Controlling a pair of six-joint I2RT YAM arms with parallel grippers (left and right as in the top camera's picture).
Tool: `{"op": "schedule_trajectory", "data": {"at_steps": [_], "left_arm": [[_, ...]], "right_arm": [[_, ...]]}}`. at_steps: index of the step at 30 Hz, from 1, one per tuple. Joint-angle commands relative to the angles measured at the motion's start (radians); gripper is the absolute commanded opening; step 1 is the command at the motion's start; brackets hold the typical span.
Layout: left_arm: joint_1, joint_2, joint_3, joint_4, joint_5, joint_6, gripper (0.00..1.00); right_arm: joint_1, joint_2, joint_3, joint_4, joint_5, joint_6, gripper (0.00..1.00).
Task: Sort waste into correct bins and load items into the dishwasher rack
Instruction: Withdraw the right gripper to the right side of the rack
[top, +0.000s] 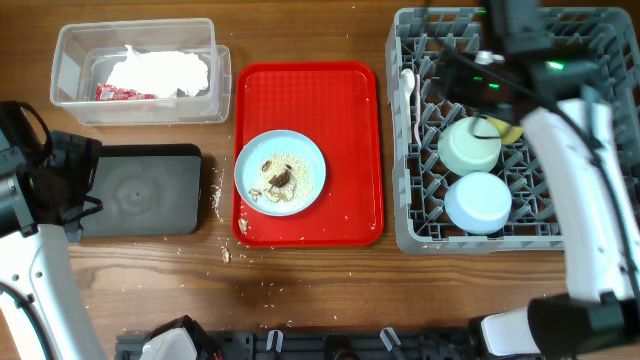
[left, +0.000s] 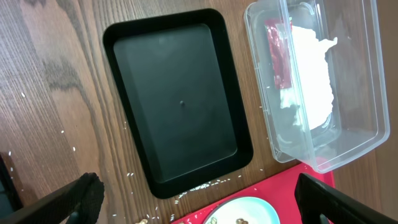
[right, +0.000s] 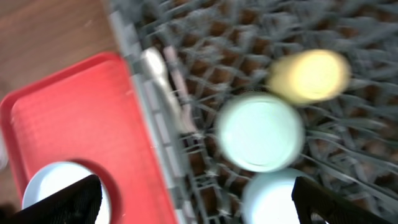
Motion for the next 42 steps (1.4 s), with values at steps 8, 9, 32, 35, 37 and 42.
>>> {"op": "schedule_trajectory", "data": {"at_steps": [8, 9, 32, 35, 37, 42], "left_arm": [[0.006, -0.002, 0.0, 0.003, -0.01, 0.006, 1.0], [0.006, -0.002, 0.0, 0.003, -0.01, 0.006, 1.0], [0.006, -0.002, 0.0, 0.003, -0.01, 0.006, 1.0], [0.006, -0.002, 0.0, 0.002, -0.01, 0.006, 1.0], [0.006, -0.002, 0.0, 0.003, -0.01, 0.006, 1.0], [0.006, -0.002, 0.0, 0.003, -0.01, 0.006, 1.0]], "right_arm": [[-0.447, -0.021, -0.005, -0.142, -0.054, -0.017, 1.0], [-0.467, -0.021, -0.005, -0.141, -0.051, -0.016, 1.0], [-0.491, -0.021, -0.005, -0.082, -0.052, -0.013, 1.0], [-0.491, -0.021, -0.005, -0.082, -0.052, -0.013, 1.0], [-0.491, -0.021, -0.005, -0.082, -0.052, -0.013, 1.0], [-0.491, -0.021, -0.005, -0.082, -0.052, -0.013, 1.0]]}}
